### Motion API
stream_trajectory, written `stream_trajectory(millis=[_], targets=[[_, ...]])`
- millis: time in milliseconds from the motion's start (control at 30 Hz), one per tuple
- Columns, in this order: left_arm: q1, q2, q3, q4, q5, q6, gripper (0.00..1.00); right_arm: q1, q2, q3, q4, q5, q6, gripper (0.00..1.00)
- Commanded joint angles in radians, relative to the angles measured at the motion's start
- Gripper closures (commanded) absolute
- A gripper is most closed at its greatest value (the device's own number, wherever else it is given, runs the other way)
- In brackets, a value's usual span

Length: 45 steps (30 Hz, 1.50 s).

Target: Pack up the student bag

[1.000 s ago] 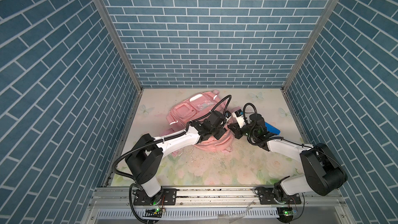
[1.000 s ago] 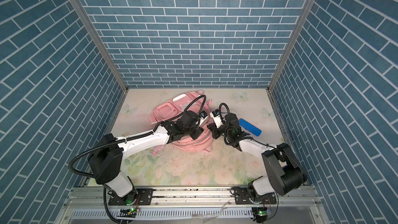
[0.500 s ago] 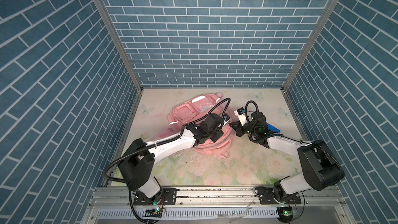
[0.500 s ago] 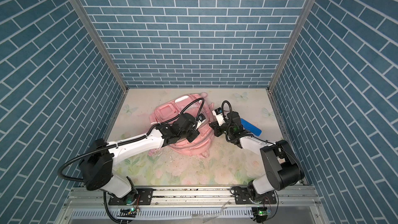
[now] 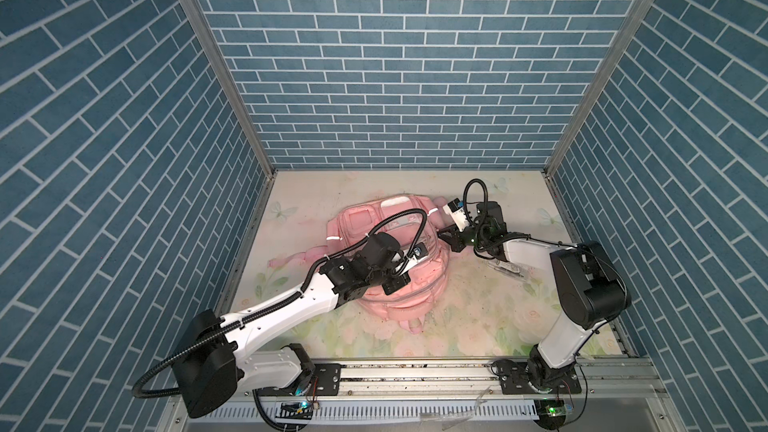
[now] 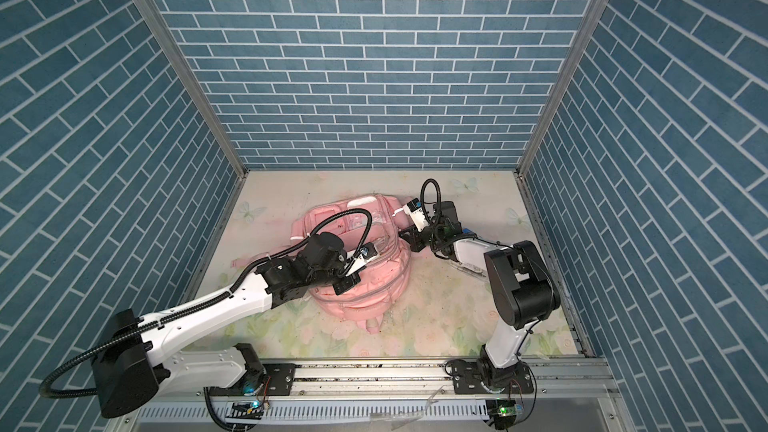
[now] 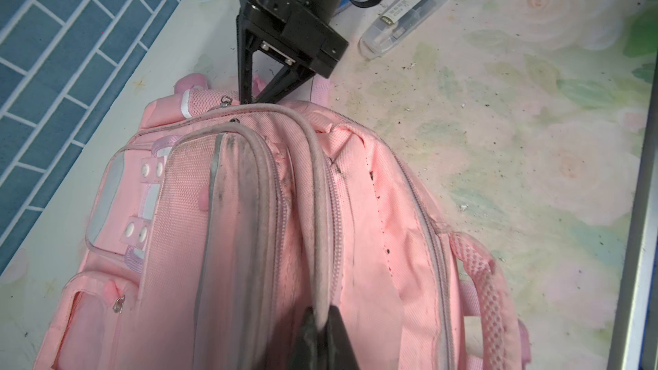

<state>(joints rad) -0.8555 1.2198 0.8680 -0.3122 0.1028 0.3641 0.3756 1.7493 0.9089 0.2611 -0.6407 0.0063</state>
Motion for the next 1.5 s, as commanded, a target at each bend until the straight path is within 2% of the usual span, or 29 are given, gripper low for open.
stream_trajectory(millis=[0, 67, 267, 300, 367, 467, 600, 867, 1000, 1067, 1100, 1167, 1200, 1267, 1300, 1467], targets=[[0.018, -0.051, -0.008, -0.080, 0.077, 0.068, 1.00, -0.060, 0.026, 0.042, -0.003, 0.090, -0.039, 1.00], [0.019, -0.051, -0.004, -0.088, 0.067, 0.069, 1.00, -0.060, 0.016, 0.038, -0.003, 0.074, -0.044, 0.98], [0.018, -0.059, 0.026, -0.122, 0.044, 0.048, 1.00, -0.060, -0.042, 0.033, -0.074, 0.100, -0.105, 0.77], [0.019, -0.061, 0.033, -0.130, 0.044, 0.042, 0.97, -0.060, -0.054, 0.029, -0.084, 0.104, -0.119, 0.75], [0.012, -0.062, 0.056, -0.153, 0.045, 0.021, 0.75, -0.060, -0.084, 0.019, -0.108, 0.128, -0.159, 0.70], [-0.016, -0.062, 0.086, -0.154, 0.005, -0.027, 0.56, -0.060, -0.133, -0.010, -0.119, 0.140, -0.232, 0.65], [-0.074, -0.033, 0.100, -0.124, -0.097, -0.040, 0.51, -0.059, -0.200, -0.087, -0.049, 0.133, -0.301, 0.61], [-0.109, 0.111, 0.127, -0.048, -0.232, -0.043, 0.47, -0.060, -0.249, -0.193, 0.085, -0.062, -0.443, 0.58], [-0.108, 0.171, 0.151, -0.014, -0.321, -0.059, 0.48, -0.054, -0.231, -0.196, 0.107, -0.163, -0.491, 0.58], [-0.110, 0.186, 0.151, -0.006, -0.359, -0.064, 0.52, -0.043, -0.213, -0.188, 0.113, -0.195, -0.514, 0.58], [-0.108, 0.187, 0.149, -0.005, -0.365, -0.065, 0.58, -0.036, -0.205, -0.182, 0.115, -0.200, -0.522, 0.58], [-0.104, 0.167, 0.130, 0.011, -0.380, -0.066, 0.80, -0.022, -0.180, -0.161, 0.108, -0.215, -0.547, 0.58], [-0.101, 0.148, 0.116, 0.024, -0.376, -0.065, 0.87, -0.015, -0.169, -0.149, 0.098, -0.224, -0.562, 0.58], [-0.081, 0.093, 0.071, 0.059, -0.330, -0.054, 0.98, 0.006, -0.144, -0.122, 0.080, -0.237, -0.589, 0.58], [-0.067, 0.063, 0.052, 0.073, -0.295, -0.046, 1.00, 0.016, -0.132, -0.109, 0.073, -0.242, -0.603, 0.58], [0.015, -0.085, -0.060, 0.167, -0.124, 0.006, 1.00, 0.067, -0.082, -0.050, 0.059, -0.307, -0.644, 0.57]])
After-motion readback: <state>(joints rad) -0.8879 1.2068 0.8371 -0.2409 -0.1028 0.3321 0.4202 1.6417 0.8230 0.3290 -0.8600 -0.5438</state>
